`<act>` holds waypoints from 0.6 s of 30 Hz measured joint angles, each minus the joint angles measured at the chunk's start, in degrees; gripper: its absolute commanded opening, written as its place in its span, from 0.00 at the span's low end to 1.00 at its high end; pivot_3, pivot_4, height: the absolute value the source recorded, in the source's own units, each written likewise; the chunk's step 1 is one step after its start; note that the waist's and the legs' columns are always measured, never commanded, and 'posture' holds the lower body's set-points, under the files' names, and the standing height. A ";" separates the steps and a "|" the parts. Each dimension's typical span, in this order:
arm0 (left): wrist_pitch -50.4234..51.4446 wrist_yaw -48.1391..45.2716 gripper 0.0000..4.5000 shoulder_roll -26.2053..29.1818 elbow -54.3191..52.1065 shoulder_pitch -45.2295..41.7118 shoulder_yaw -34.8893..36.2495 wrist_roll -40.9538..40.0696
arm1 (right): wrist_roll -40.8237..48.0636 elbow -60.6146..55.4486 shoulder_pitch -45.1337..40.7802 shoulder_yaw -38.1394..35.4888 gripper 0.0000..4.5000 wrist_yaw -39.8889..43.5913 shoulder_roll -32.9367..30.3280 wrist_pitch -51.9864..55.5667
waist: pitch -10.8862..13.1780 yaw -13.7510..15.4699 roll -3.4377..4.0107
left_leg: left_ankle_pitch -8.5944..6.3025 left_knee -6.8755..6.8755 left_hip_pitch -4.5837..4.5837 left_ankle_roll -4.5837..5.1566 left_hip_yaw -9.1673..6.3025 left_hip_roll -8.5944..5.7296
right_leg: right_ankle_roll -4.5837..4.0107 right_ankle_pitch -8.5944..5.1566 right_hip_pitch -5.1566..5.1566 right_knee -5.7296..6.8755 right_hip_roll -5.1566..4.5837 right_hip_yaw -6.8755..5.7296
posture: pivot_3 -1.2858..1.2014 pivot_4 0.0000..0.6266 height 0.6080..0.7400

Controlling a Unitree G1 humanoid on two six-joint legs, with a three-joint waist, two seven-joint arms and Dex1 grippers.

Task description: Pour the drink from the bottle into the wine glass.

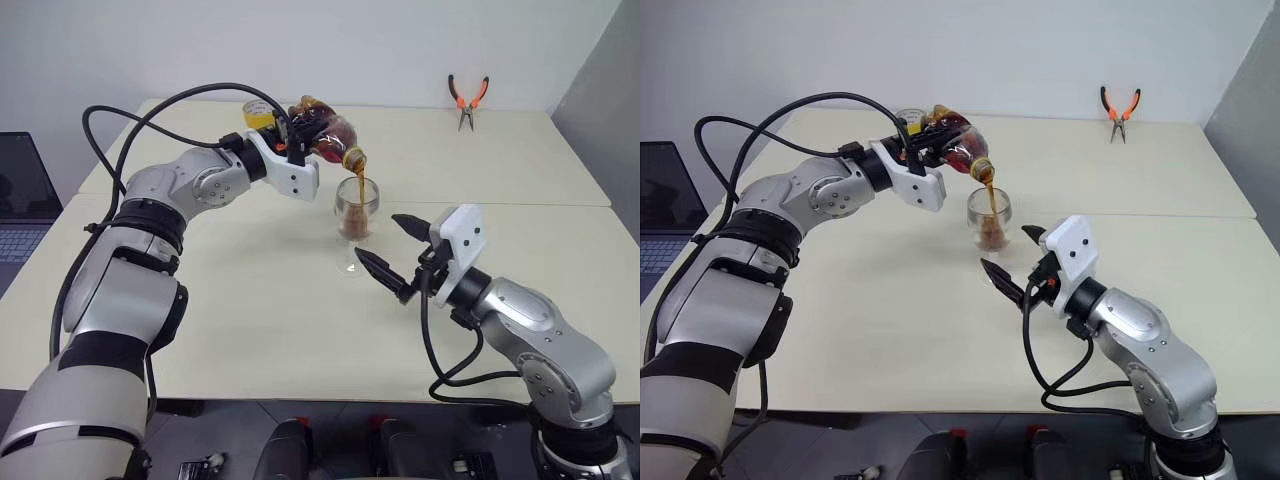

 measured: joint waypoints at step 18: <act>0.00 0.36 0.11 0.06 0.31 -0.07 -0.18 0.44 | -2.24 -1.40 3.71 0.52 1.00 4.60 -2.10 -9.80 | 0.00 0.02 0.00 | 0.01 0.01 0.00 -0.01 0.00 -0.01 | 0.00 0.00 0.00 0.00 0.00 0.00 | 0.52 0.24 1.00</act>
